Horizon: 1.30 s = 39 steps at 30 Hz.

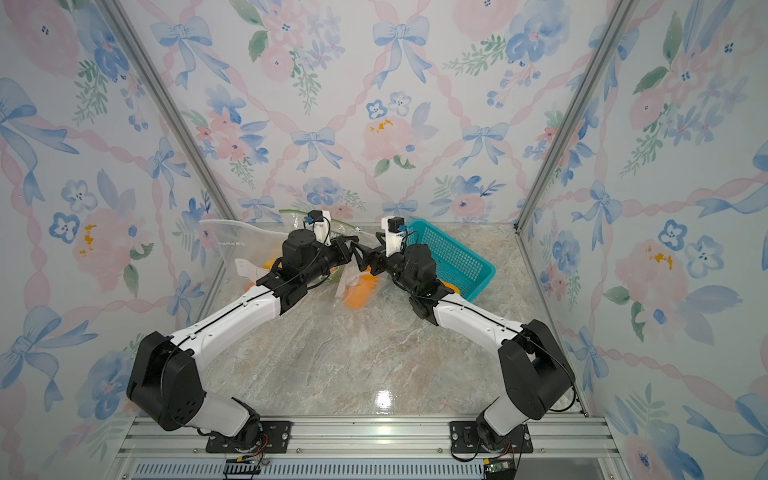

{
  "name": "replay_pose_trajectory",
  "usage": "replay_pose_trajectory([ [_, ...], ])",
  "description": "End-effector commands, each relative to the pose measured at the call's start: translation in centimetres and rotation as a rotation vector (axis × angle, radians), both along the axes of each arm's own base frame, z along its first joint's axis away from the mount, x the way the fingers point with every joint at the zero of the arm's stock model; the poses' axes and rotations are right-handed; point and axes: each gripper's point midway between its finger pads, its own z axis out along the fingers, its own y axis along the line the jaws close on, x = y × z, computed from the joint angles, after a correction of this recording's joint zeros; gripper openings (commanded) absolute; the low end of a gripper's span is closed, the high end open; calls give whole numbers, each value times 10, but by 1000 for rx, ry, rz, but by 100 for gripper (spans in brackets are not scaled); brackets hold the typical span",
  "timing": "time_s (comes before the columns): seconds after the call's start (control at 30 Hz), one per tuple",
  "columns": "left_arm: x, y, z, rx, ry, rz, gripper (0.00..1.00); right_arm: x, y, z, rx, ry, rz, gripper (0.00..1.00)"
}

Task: Place the mango in a zip-top bag and seal the zipper
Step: Place the mango in the zipper food storage bag, then pick up the mango from the basket.

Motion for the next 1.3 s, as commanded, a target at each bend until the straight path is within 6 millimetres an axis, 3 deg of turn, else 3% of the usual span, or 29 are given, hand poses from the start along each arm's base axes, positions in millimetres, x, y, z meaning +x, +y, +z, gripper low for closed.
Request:
replay_pose_trajectory([
  [0.0, -2, 10, 30, -45, -66, 27, 0, -2, -7, 17, -16, -13, -9, 92],
  [0.17, -4, 13, 33, -42, -75, 26, 0, 4, -33, 24, -72, 54, -82, 90],
  [0.37, -5, 15, 28, -26, -75, 32, 0, 15, -88, 12, -210, 258, -196, 88],
  [0.6, -5, 14, 20, -12, -65, 22, 0, 21, -166, -37, -457, 539, -309, 84],
  [0.8, -7, 12, 13, -3, -53, 4, 0, 20, -215, -81, -736, 716, -272, 83],
  [1.0, -9, 13, 9, 0, -48, 5, 0, 29, -235, -133, -900, 821, -180, 78],
  [1.27, -9, 13, 8, 3, -47, 1, 0, 36, -240, -178, -999, 897, -123, 77],
])
